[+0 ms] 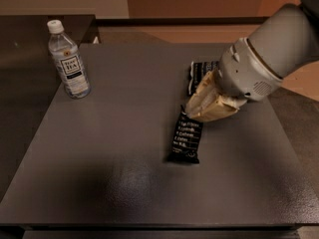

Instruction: Pick rxbar chocolate

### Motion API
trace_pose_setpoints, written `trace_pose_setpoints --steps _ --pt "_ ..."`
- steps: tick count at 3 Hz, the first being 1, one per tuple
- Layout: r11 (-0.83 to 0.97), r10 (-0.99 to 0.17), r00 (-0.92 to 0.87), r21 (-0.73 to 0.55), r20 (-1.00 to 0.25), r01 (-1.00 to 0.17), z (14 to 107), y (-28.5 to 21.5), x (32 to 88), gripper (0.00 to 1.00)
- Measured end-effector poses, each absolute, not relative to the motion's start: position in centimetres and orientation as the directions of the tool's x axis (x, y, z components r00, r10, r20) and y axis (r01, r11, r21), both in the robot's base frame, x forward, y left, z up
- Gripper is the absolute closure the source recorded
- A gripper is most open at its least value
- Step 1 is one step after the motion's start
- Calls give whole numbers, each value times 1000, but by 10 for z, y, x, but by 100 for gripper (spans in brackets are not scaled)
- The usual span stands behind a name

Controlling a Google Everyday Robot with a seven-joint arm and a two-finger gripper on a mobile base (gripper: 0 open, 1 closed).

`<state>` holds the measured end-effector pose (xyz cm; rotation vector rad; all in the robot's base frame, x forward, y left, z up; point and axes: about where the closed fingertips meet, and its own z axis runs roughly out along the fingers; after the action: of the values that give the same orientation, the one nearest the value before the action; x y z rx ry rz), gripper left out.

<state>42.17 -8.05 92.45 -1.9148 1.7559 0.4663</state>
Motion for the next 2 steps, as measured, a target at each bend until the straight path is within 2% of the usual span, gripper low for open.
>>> trace_pose_setpoints --steps 2 --pt "-134 -793 239 -222 -560 -966 982 -49 442 100"
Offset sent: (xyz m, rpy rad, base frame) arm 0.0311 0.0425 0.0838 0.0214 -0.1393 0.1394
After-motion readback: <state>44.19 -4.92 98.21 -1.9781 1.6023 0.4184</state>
